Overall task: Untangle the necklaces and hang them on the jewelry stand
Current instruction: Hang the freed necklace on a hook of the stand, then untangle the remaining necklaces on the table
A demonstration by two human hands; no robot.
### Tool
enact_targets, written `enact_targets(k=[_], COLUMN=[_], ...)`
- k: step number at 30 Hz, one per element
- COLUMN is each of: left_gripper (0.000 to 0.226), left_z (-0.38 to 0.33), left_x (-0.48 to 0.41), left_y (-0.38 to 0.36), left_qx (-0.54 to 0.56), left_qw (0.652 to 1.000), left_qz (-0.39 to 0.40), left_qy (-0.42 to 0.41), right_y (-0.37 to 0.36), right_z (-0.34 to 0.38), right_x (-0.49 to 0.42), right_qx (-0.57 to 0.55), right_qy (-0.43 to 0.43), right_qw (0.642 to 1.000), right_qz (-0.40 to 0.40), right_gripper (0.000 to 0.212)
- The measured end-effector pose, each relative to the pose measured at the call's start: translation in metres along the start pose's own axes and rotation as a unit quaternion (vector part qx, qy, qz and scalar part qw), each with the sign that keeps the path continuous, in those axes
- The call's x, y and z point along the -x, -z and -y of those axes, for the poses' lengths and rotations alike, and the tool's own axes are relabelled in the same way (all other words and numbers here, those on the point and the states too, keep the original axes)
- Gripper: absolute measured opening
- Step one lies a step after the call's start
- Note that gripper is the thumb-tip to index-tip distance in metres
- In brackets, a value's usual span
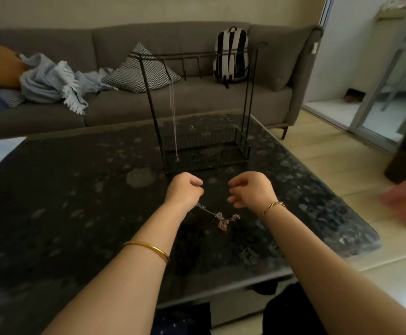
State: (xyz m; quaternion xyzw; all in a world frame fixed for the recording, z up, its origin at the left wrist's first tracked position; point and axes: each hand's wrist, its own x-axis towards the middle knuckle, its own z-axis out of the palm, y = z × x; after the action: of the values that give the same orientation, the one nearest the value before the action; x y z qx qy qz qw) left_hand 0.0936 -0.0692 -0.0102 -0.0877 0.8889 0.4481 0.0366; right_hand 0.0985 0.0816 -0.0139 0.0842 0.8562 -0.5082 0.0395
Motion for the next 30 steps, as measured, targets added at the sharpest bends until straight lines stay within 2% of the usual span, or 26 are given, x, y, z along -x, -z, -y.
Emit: enact_targets(k=[4, 9, 14, 17, 21, 23, 25, 28, 30], left_gripper=[0.024, 0.022, 0.015, 0.014, 0.008, 0.005, 0.016, 0.017, 0.013], left_z=[0.008, 0.012, 0.016, 0.015, 0.007, 0.005, 0.005, -0.001, -0.009], left_x=[0.01, 0.01, 0.007, 0.007, 0.01, 0.012, 0.012, 0.014, 0.015], left_y=[-0.024, -0.037, -0.044, -0.046, -0.047, -0.046, -0.047, -0.046, -0.044], left_qx=[-0.124, -0.219, -0.261, -0.268, -0.251, -0.234, -0.186, -0.019, 0.091], left_qw=[0.989, 0.968, 0.956, 0.954, 0.959, 0.962, 0.973, 0.993, 0.989], left_qz=[0.079, 0.096, 0.085, 0.08, 0.099, 0.112, 0.124, 0.114, 0.097], left_qy=[-0.033, -0.076, -0.104, -0.107, -0.089, -0.079, -0.065, 0.006, 0.057], right_y=[-0.007, -0.009, -0.012, -0.011, 0.004, 0.012, 0.019, 0.029, 0.034], right_z=[-0.034, -0.032, -0.035, -0.038, -0.043, -0.045, -0.046, -0.042, -0.04], right_x=[0.007, 0.008, 0.004, 0.002, 0.002, 0.005, 0.009, 0.017, 0.019], right_qx=[0.145, 0.295, 0.341, 0.346, 0.243, 0.143, 0.011, -0.176, -0.271], right_qy=[0.02, 0.083, 0.089, 0.078, 0.049, 0.015, -0.023, -0.063, -0.077], right_qw=[0.989, 0.949, 0.934, 0.933, 0.968, 0.989, 0.999, 0.982, 0.959], right_qz=[0.02, 0.068, 0.06, 0.06, 0.046, 0.035, 0.025, 0.005, -0.018], right_gripper=[0.021, 0.026, 0.007, 0.008, 0.019, 0.023, 0.028, 0.024, 0.021])
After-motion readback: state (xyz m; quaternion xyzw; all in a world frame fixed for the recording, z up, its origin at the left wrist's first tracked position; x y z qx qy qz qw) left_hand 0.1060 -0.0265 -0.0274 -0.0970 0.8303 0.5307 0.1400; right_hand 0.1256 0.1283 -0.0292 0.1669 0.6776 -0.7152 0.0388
